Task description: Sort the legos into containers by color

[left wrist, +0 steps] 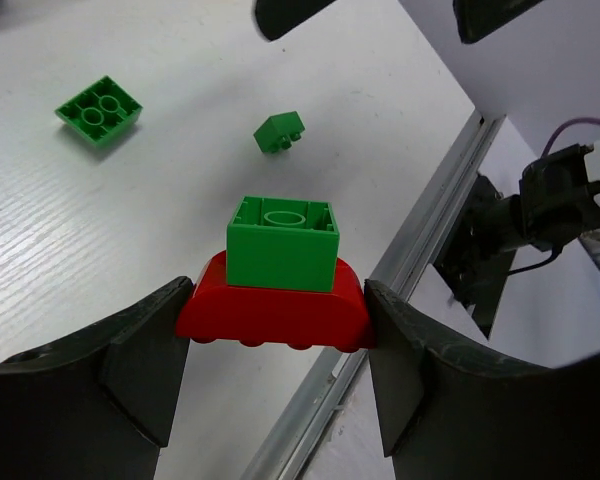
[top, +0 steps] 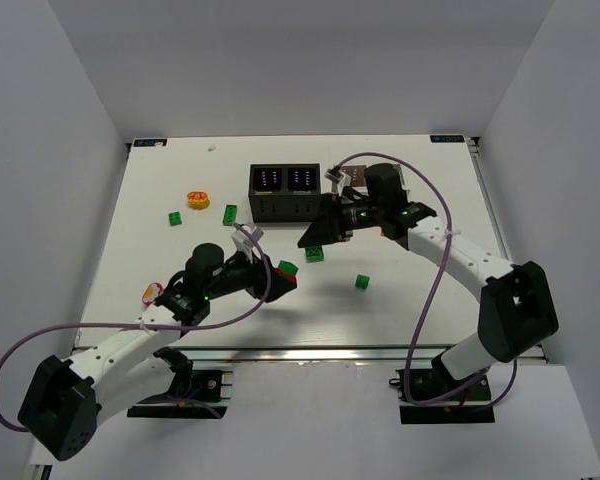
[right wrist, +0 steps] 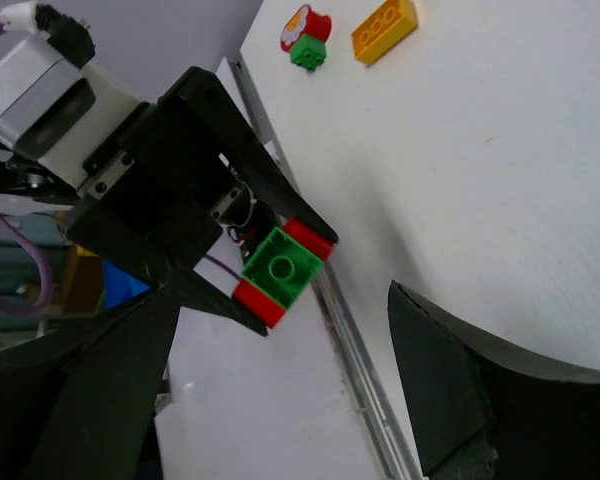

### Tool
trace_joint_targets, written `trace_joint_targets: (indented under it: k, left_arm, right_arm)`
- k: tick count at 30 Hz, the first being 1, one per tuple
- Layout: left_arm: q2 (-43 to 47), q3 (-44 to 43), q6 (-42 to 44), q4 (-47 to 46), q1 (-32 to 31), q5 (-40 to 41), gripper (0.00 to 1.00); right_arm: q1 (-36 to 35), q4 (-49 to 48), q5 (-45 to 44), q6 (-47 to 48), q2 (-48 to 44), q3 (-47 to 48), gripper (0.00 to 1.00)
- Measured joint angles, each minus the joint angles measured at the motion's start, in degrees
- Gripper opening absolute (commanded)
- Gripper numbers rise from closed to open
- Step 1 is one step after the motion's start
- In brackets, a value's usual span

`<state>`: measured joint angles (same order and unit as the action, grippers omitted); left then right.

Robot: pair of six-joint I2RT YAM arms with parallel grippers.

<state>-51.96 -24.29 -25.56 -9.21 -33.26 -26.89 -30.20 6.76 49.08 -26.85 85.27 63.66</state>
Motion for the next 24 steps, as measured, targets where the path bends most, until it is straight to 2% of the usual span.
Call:
trace_joint_targets:
  k: [5,9,16,24]
  left_arm:
    - [-3.4,-3.3,2.5,0.6,-3.4,2.8,0.25]
    - [-3.7,-5.4,4.6,1.4,-4.3,6.0,0.25]
    - [-4.7,-8.1,7.3,2.7,-4.4,9.5,0.25]
    - [-6.2,-8.5,8.2,3.4,-4.4,10.0,0.25]
  right_arm:
    - [-2.2,-2.8,0.7,-7.6,3.5,0.4,0.89]
    - [-3.2,-2.7,0.3,-10.0,4.1,0.4,0.89]
    - [-4.8,-2.2,-0.6,-10.8,4.2,1.3,0.87]
    - [-5.9,-2.0,-1.7,-10.6,4.4,2.3,0.79]
